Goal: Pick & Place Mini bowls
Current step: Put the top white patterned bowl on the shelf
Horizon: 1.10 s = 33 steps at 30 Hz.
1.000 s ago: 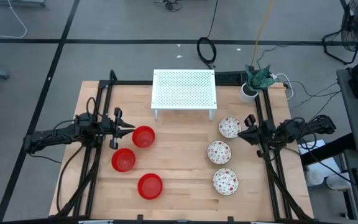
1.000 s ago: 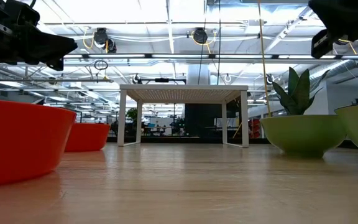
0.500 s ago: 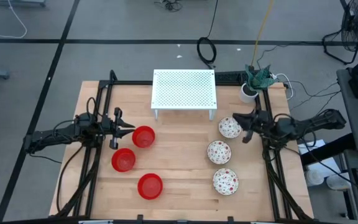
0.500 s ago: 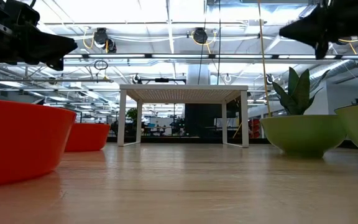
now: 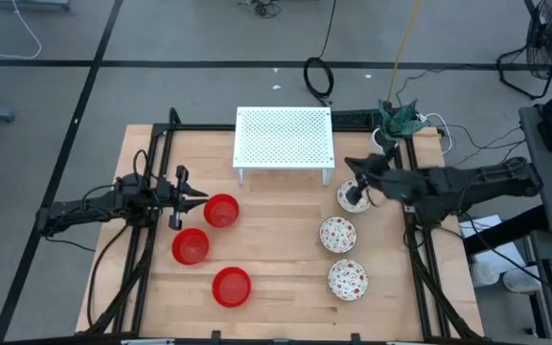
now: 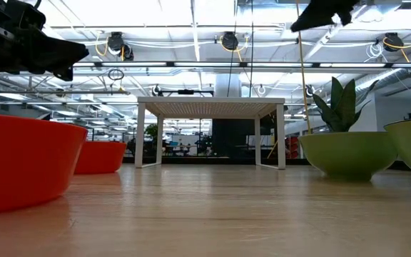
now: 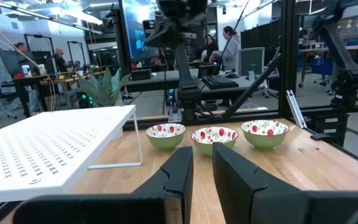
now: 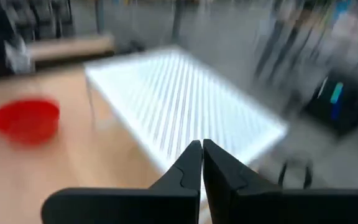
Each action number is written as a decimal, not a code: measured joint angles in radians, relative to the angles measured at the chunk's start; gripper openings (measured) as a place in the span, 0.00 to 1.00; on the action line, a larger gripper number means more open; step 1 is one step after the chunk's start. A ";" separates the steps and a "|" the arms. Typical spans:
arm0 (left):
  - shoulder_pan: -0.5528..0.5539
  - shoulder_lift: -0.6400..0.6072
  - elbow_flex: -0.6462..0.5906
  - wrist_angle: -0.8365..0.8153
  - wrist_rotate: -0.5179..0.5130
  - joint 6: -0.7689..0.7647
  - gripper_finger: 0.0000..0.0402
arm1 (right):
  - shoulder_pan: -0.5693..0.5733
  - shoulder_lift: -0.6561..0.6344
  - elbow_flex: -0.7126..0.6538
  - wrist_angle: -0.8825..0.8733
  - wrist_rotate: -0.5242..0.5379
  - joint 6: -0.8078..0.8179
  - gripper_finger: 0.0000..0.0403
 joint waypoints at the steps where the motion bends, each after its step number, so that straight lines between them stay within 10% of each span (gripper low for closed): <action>1: 0.000 0.000 0.000 0.000 0.000 0.000 0.16 | -0.043 0.034 0.054 -0.104 -0.078 0.063 0.01; 7: 0.000 0.000 0.000 0.000 0.000 0.000 0.16 | -0.264 0.149 0.180 -0.479 -0.440 0.177 0.00; 17: 0.000 0.000 0.000 0.000 0.000 0.000 0.16 | -0.446 0.173 0.050 -0.673 -0.593 0.313 0.13; 33: 0.000 0.000 0.000 0.000 0.000 0.000 0.16 | -0.491 0.173 -0.231 -0.445 -0.605 0.323 0.45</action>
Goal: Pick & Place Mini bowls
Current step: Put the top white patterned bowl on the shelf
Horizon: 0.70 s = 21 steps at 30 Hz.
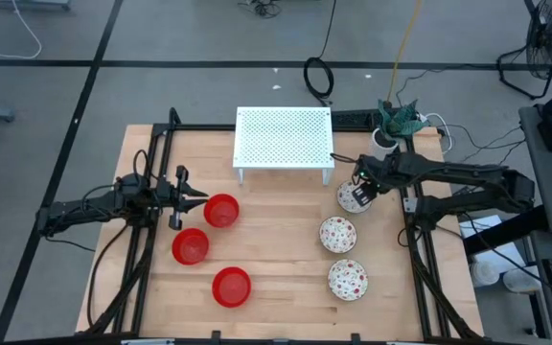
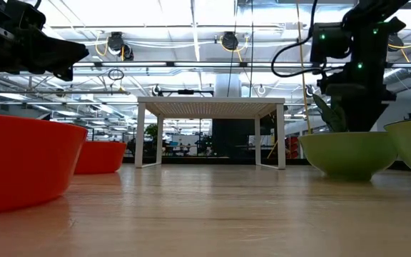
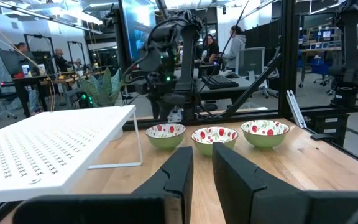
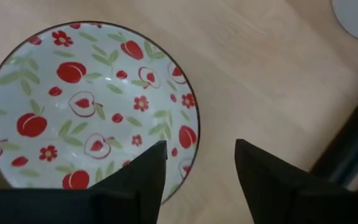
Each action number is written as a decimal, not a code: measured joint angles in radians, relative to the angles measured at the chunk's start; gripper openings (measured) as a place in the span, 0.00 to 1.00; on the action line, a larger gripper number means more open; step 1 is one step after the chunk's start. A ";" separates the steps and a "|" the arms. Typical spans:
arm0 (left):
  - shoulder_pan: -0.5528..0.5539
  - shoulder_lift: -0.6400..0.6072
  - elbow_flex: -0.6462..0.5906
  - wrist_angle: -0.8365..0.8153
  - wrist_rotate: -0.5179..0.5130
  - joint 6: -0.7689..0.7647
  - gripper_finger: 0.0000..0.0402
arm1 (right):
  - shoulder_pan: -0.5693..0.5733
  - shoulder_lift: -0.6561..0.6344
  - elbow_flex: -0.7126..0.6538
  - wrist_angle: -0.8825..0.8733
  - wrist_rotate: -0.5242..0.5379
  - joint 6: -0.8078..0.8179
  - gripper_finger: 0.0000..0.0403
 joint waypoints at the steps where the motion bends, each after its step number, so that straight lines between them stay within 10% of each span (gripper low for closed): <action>1: 0.000 0.000 0.000 0.000 0.000 0.000 0.16 | 0.000 0.000 -0.007 0.014 0.000 0.001 0.45; 21: 0.000 0.000 0.000 0.000 0.000 0.000 0.16 | 0.000 0.000 -0.094 0.114 -0.050 0.043 0.40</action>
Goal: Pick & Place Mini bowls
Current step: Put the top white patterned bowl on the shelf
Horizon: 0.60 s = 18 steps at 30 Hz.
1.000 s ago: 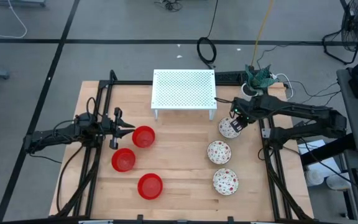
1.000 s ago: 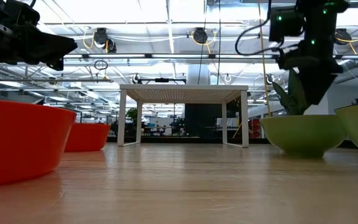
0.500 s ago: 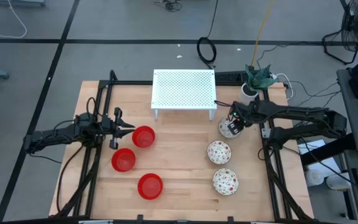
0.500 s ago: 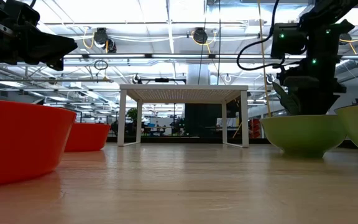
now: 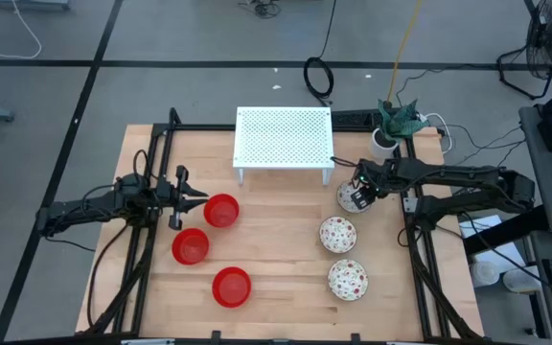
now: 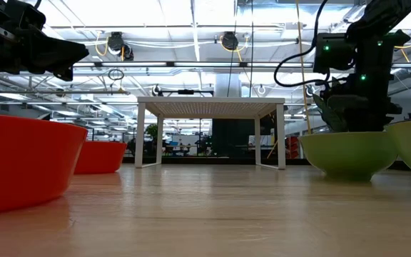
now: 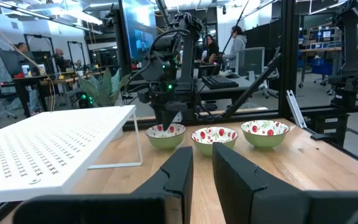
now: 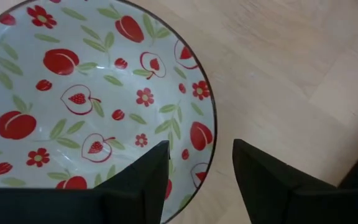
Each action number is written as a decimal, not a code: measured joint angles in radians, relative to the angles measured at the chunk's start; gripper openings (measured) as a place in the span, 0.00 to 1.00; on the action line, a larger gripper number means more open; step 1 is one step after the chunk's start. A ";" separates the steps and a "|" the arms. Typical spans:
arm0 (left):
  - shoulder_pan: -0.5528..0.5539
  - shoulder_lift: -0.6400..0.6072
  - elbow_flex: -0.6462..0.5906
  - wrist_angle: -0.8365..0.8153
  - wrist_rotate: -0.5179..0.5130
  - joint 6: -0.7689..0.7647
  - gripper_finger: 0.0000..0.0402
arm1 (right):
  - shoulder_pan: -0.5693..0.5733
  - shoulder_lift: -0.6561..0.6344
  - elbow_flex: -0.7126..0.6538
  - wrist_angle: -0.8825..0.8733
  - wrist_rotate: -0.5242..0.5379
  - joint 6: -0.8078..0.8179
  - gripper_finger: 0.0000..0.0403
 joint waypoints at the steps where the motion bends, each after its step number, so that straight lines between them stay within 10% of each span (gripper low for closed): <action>1: 0.000 0.000 0.000 0.000 0.000 0.000 0.16 | 0.000 0.000 0.000 0.000 0.000 0.000 0.40; 18: 0.000 0.000 0.000 0.000 0.000 0.000 0.16 | 0.000 0.000 -0.007 0.041 0.001 0.016 0.32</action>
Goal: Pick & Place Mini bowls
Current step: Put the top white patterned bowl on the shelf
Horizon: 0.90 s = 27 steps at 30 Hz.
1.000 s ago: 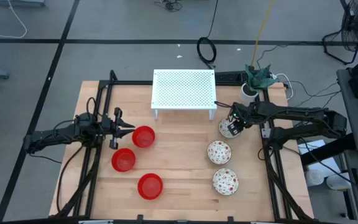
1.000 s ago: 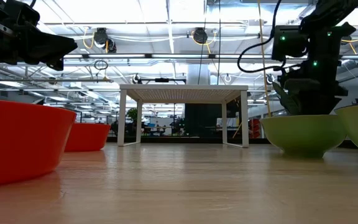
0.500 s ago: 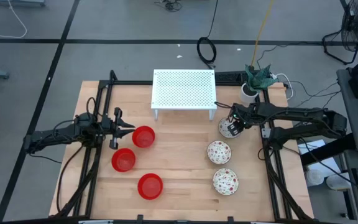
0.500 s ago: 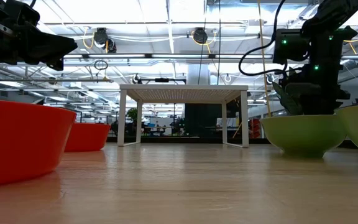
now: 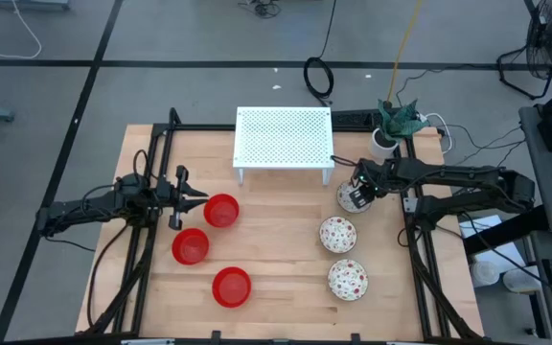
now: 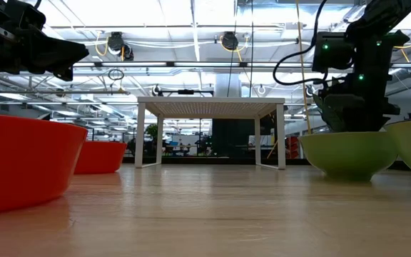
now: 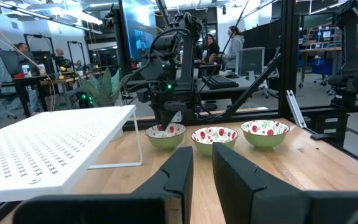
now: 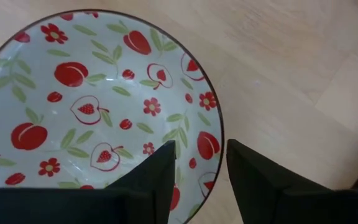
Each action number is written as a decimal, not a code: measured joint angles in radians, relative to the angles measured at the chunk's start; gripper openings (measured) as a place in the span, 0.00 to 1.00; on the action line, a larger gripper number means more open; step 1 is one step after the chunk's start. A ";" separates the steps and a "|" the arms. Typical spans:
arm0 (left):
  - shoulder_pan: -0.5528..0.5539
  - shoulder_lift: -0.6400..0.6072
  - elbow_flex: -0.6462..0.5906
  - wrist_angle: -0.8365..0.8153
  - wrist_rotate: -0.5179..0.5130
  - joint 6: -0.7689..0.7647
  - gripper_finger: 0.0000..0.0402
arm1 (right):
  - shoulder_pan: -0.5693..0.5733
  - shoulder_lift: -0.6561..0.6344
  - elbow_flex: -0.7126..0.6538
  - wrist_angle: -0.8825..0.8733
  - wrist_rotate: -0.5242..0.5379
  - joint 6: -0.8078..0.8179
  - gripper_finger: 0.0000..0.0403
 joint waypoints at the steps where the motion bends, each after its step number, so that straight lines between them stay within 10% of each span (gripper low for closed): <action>1: 0.000 0.000 0.000 0.000 0.000 0.000 0.16 | 0.000 0.000 -0.011 0.019 0.000 0.000 0.32; 27: 0.000 0.000 0.000 0.000 0.000 0.000 0.16 | -0.041 0.000 -0.058 0.079 -0.005 -0.018 0.32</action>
